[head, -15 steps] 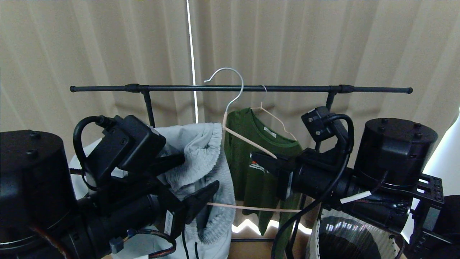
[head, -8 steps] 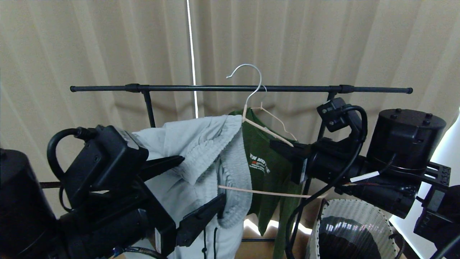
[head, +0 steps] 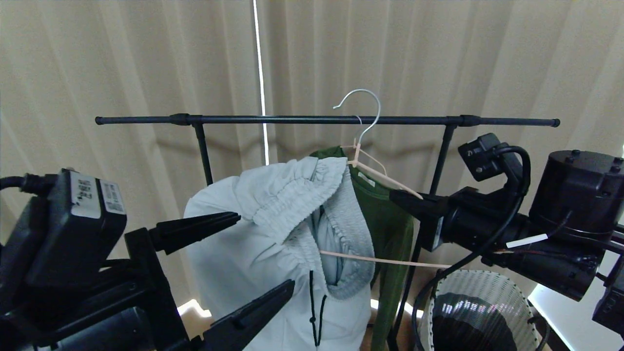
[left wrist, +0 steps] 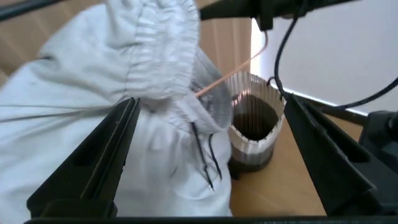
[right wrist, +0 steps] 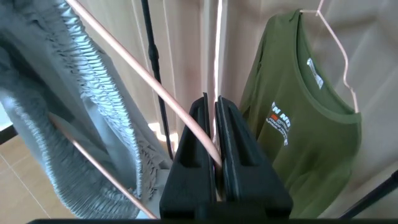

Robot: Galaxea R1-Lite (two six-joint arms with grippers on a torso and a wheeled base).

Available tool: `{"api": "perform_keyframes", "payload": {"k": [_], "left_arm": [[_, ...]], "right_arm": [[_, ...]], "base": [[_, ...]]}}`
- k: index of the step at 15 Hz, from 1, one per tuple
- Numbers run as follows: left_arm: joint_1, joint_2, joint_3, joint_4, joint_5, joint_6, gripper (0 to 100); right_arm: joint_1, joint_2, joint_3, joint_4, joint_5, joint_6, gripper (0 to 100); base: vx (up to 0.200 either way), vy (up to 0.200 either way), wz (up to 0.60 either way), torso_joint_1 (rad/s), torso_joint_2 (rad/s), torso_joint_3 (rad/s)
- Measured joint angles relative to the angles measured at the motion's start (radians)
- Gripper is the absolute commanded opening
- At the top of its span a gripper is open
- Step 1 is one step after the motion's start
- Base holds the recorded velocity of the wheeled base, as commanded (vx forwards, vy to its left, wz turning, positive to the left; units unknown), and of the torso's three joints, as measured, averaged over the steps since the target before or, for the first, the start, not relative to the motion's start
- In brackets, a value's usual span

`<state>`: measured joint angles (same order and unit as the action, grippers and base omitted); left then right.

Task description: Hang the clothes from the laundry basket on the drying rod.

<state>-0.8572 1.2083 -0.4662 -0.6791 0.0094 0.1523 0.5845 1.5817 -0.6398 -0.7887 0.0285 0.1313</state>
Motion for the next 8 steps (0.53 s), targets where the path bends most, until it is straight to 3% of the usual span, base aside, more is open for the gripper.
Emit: {"api": "perform_keyframes", "payload": {"k": [5, 8], "left_arm": [[0.065, -0.012, -0.010, -0.053, -0.004, 0.117, 100], [0.128, 0.015, -0.034, -0.053, -0.046, 0.271, 100]], "right_arm": [[0.000, -0.020, 0.029, -0.003, 0.001, -0.017, 0], [0.002, -0.023, 0.031, -0.004, 0.002, -0.041, 0]], "base": [[0.000, 0.000, 0.00, 0.000, 0.00, 0.000], [0.000, 0.000, 0.00, 0.000, 0.00, 0.000]]}}
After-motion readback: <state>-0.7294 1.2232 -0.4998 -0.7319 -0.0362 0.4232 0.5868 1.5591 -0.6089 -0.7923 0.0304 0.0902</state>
